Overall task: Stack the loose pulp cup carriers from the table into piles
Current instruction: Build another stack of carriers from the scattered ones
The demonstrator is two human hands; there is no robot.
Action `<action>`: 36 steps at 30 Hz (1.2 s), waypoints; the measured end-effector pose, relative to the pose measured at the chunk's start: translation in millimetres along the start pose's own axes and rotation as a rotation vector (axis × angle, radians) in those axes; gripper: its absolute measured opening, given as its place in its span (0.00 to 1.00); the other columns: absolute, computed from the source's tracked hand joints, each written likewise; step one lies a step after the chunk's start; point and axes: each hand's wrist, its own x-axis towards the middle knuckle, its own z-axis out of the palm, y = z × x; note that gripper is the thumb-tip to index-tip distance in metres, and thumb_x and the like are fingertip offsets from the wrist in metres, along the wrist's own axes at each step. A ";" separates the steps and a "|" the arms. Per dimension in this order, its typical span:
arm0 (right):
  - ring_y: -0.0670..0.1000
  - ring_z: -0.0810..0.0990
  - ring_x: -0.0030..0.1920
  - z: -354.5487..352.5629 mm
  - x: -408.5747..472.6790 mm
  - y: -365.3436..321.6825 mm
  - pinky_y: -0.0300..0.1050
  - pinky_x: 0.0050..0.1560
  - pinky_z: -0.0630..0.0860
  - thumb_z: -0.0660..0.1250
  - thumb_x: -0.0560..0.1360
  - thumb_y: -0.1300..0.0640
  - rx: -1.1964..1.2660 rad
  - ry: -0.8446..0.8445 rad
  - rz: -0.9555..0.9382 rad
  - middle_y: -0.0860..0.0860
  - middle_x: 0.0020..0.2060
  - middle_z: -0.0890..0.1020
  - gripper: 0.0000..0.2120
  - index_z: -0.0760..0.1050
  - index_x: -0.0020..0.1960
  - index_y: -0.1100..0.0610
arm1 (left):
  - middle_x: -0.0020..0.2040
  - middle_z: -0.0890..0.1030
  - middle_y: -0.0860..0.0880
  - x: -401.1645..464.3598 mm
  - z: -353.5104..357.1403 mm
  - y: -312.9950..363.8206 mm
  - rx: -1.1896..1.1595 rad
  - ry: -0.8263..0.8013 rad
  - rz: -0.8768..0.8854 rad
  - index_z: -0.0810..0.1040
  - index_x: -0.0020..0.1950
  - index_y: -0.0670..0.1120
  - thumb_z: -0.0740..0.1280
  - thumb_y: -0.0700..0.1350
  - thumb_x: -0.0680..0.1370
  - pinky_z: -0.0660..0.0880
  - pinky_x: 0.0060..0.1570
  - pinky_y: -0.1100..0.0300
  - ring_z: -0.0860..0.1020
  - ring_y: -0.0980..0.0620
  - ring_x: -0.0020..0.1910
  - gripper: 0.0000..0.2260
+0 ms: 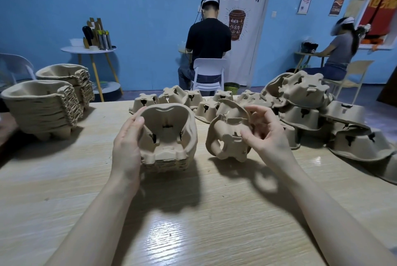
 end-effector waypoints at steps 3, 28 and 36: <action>0.37 0.73 0.44 -0.5 0.4 1.5 0.32 0.46 0.70 0.74 0.68 0.56 -0.112 0.008 0.034 0.48 0.57 0.74 0.28 0.69 0.65 0.45 | 0.58 0.84 0.51 0.5 -0.4 -0.4 -0.005 0.002 0.004 0.82 0.58 0.50 0.59 0.42 0.83 0.70 0.70 0.51 0.80 0.54 0.61 0.12; 0.57 0.81 0.50 27.4 -20.1 -57.2 0.50 0.47 0.79 0.67 0.76 0.69 -0.233 0.045 -0.676 0.60 0.51 0.80 0.07 0.82 0.51 0.64 | 0.61 0.83 0.53 0.7 -1.9 8.6 -0.041 0.046 -0.156 0.84 0.57 0.54 0.65 0.44 0.80 0.71 0.68 0.50 0.79 0.53 0.62 0.11; 0.51 0.79 0.52 38.4 -17.7 -77.2 0.30 0.53 0.72 0.65 0.75 0.71 -0.240 0.109 -0.737 0.64 0.47 0.79 0.08 0.79 0.50 0.64 | 0.51 0.86 0.53 -0.2 -2.3 22.8 -0.131 0.015 -0.295 0.87 0.47 0.54 0.66 0.43 0.77 0.75 0.55 0.54 0.82 0.52 0.56 0.10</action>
